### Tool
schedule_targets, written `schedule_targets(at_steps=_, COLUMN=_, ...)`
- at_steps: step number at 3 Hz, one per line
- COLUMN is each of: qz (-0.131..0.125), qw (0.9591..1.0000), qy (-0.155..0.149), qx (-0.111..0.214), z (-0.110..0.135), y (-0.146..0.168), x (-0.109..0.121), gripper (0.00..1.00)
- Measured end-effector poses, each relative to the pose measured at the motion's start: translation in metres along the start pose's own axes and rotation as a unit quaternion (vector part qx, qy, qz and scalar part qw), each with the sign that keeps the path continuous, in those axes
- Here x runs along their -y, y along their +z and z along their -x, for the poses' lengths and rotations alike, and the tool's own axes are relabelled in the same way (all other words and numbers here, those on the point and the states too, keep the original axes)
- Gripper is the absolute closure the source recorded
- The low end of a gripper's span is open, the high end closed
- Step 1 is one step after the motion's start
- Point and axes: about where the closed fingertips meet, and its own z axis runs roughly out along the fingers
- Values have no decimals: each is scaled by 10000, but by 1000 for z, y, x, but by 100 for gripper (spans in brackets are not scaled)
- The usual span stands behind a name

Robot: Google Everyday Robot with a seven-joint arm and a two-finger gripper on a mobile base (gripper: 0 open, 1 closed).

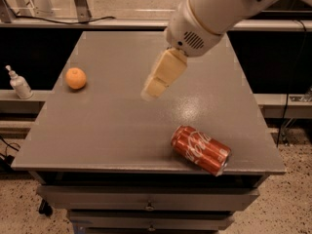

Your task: Pick orange

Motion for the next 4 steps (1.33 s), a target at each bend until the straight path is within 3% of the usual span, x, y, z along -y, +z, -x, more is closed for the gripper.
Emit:
schedule_targets(at_steps=1, qz=-1, qw=10000, qy=-4, qx=0, z=0, y=0, x=0, gripper=0)
schedule_targets(at_steps=2, qz=86, qw=9997, qy=28, qx=236, z=8, y=14, x=1, gripper=0)
schedule_targets(at_steps=3, qz=234, qw=9972, qy=98, qx=703, z=30, y=47, x=7, gripper=0)
schedule_targets(at_steps=4, qz=217, qw=9938, qy=-27, qx=1090, z=54, y=82, x=17, gripper=0)
